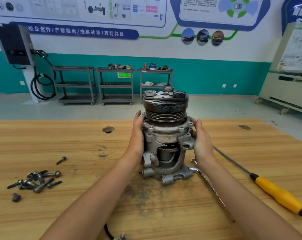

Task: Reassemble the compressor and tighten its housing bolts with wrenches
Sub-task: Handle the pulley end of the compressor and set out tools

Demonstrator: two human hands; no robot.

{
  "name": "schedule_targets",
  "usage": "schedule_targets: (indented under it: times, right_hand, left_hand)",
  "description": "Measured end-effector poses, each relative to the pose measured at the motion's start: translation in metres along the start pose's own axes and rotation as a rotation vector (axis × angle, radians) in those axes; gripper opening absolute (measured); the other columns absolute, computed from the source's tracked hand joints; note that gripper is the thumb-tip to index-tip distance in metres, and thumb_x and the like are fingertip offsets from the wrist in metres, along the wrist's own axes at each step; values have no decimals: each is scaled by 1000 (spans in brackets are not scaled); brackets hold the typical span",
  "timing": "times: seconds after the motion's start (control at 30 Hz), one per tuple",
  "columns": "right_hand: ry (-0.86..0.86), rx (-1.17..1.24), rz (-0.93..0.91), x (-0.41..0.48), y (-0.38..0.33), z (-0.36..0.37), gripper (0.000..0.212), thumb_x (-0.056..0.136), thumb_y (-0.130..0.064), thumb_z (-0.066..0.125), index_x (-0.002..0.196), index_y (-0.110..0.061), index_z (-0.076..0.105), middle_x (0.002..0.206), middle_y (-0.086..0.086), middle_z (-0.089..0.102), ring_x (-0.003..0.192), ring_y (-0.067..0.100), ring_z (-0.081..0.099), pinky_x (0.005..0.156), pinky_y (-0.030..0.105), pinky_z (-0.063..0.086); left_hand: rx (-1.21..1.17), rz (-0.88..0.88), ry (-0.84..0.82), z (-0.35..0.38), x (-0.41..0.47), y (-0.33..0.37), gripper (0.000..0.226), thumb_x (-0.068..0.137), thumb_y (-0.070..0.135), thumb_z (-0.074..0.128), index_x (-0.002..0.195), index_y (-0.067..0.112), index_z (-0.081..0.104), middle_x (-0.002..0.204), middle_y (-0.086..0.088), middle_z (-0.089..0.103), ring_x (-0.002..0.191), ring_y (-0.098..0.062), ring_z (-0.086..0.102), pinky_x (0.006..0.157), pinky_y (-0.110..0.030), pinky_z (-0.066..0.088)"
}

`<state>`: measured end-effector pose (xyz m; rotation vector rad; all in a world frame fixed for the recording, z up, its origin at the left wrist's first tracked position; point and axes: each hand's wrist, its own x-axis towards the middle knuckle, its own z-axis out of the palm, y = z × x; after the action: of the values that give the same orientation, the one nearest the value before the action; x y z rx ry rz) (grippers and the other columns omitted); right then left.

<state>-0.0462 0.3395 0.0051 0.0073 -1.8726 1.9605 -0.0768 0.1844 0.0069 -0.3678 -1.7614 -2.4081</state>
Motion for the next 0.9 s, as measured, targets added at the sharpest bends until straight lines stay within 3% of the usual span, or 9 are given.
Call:
schedule_targets:
  times: [0.2,0.27,0.37,0.43,0.5,0.57,0.63,0.73,0.9]
  right_hand:
    - [-50,-253,-34,23,-9,-27,60,91,-51,37,141,-18,40,144,0,43,122,3,38,94,18,27]
    - [-119,-270,-119,32,-22,-36,82,75,-57,52,145,-20,31,148,-2,36,128,4,34,97,21,29]
    - [-351,-377,-114,52,-44,-39,118,59,-55,75,151,-28,6,146,-8,29,134,6,29,104,26,29]
    - [-513,-433,-100,65,-55,-31,127,54,-45,78,150,-29,-3,141,-13,32,130,3,30,101,14,30]
    - [-587,-431,-130,73,-58,-19,126,51,-34,81,150,-24,4,135,-18,37,127,3,38,97,8,35]
    - [-543,-381,-193,78,-55,-12,117,50,-25,91,145,-17,22,132,-10,48,121,6,50,101,20,41]
    - [-463,-319,-234,77,-52,-9,109,42,-26,91,136,-18,36,123,-7,57,110,-2,58,91,16,47]
    - [-395,-253,-292,69,-50,-8,105,32,-35,87,127,-25,44,119,-11,60,105,-3,60,83,11,47]
    - [-334,-206,-384,52,-58,-6,101,31,-32,88,124,-33,46,118,-15,62,110,2,59,86,16,48]
  left_hand:
    - [46,-43,-122,15,29,-9,51,98,41,28,141,16,37,140,-13,47,125,-23,48,106,-44,38]
    - [155,-7,-145,8,35,-8,66,87,51,39,145,22,29,146,-4,40,131,-18,41,110,-41,34]
    - [356,144,-259,1,42,10,98,67,50,63,148,28,13,138,16,40,122,2,43,97,-15,39]
    - [465,189,-385,2,50,24,114,60,48,78,148,31,7,130,23,41,112,11,46,87,-3,40]
    - [508,174,-428,3,57,34,122,57,45,84,148,34,3,127,24,41,105,17,47,80,3,38]
    - [488,180,-437,4,60,38,116,54,40,78,144,36,6,121,28,41,95,28,46,74,4,37]
    - [463,209,-431,5,61,33,102,54,33,83,133,41,18,119,29,42,95,30,45,74,3,37]
    - [413,257,-425,7,58,30,87,54,22,87,120,42,33,121,25,48,103,20,51,80,-2,40]
    - [355,327,-423,8,51,42,94,44,34,82,126,38,36,125,19,54,115,6,52,87,-9,42]
